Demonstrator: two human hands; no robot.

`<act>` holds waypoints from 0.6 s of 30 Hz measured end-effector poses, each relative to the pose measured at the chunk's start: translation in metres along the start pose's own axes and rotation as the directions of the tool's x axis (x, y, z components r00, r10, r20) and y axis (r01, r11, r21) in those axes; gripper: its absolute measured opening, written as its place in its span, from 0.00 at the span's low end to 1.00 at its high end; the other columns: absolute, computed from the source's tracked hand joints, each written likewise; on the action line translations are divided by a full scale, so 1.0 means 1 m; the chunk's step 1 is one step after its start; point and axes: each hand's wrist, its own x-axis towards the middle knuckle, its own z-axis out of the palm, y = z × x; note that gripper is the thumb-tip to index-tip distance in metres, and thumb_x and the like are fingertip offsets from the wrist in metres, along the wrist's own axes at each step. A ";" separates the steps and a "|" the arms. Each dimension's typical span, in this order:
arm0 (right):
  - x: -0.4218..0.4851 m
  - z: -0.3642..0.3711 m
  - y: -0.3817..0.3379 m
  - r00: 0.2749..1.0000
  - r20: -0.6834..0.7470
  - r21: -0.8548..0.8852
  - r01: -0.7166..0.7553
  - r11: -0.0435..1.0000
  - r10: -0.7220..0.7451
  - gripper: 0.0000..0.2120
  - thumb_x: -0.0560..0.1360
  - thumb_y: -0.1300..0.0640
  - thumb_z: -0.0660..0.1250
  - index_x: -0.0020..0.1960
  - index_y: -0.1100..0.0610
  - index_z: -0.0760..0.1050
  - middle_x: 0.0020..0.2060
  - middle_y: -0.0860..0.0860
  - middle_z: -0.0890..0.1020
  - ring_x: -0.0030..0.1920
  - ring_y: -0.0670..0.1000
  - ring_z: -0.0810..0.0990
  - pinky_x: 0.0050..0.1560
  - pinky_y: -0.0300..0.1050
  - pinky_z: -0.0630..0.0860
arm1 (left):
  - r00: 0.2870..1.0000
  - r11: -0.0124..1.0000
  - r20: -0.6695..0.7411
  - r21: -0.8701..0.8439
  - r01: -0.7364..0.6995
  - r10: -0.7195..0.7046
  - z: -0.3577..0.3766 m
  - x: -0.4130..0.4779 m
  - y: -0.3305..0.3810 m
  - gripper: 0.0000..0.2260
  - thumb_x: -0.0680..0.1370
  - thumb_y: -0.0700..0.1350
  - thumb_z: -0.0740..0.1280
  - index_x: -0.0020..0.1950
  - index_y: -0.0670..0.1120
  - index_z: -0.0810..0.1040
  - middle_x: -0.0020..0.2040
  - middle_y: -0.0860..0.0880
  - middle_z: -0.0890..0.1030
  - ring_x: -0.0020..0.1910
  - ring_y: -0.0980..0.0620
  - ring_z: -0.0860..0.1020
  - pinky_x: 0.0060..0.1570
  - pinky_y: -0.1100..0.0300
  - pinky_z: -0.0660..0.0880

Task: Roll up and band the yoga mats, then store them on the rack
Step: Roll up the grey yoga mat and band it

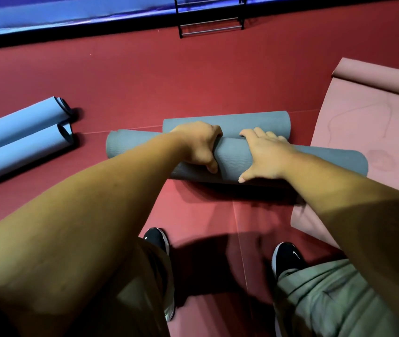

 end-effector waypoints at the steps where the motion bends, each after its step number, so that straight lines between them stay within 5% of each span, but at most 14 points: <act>1: 0.000 0.000 0.000 1.000 -0.019 0.001 0.006 1.000 -0.006 0.55 0.58 0.29 0.82 0.76 0.47 0.61 0.71 0.50 0.72 0.69 0.60 0.73 0.66 0.59 0.71 | 1.000 1.000 0.008 -0.015 0.009 -0.009 -0.001 0.000 -0.001 0.44 0.61 0.63 0.83 0.74 0.53 0.72 0.61 0.50 0.81 0.60 0.44 0.79 0.53 0.50 0.79; 7: 0.003 -0.009 -0.001 1.000 0.022 0.059 -0.005 0.998 0.004 0.48 0.58 0.30 0.80 0.71 0.45 0.68 0.67 0.46 0.78 0.66 0.56 0.78 0.61 0.56 0.74 | 0.999 0.994 0.030 0.106 -0.033 0.030 0.003 -0.005 0.005 0.37 0.65 0.67 0.76 0.69 0.52 0.72 0.63 0.48 0.80 0.62 0.43 0.78 0.59 0.48 0.76; 11: 0.008 -0.007 0.001 0.997 0.067 0.157 -0.046 0.986 0.036 0.49 0.50 0.27 0.76 0.68 0.45 0.72 0.62 0.46 0.80 0.62 0.55 0.79 0.62 0.58 0.78 | 0.998 0.971 0.015 0.233 -0.062 0.060 0.006 -0.006 0.009 0.43 0.66 0.72 0.75 0.73 0.50 0.69 0.69 0.48 0.73 0.70 0.43 0.72 0.66 0.44 0.72; 14: 0.007 -0.009 -0.001 0.996 0.083 0.199 -0.052 0.979 0.036 0.46 0.54 0.30 0.81 0.67 0.46 0.73 0.60 0.47 0.81 0.58 0.55 0.80 0.60 0.55 0.79 | 0.997 0.946 -0.025 0.317 -0.065 0.077 0.009 -0.008 0.011 0.48 0.63 0.72 0.79 0.73 0.48 0.67 0.68 0.48 0.72 0.69 0.43 0.72 0.65 0.44 0.73; 18: 0.003 -0.010 -0.003 0.995 0.094 0.207 -0.053 0.977 0.034 0.48 0.57 0.31 0.82 0.71 0.48 0.71 0.62 0.48 0.81 0.60 0.56 0.80 0.60 0.53 0.79 | 0.987 0.959 -0.098 0.266 -0.097 0.127 0.009 -0.007 0.009 0.42 0.62 0.69 0.81 0.66 0.49 0.71 0.64 0.50 0.76 0.64 0.44 0.75 0.58 0.46 0.73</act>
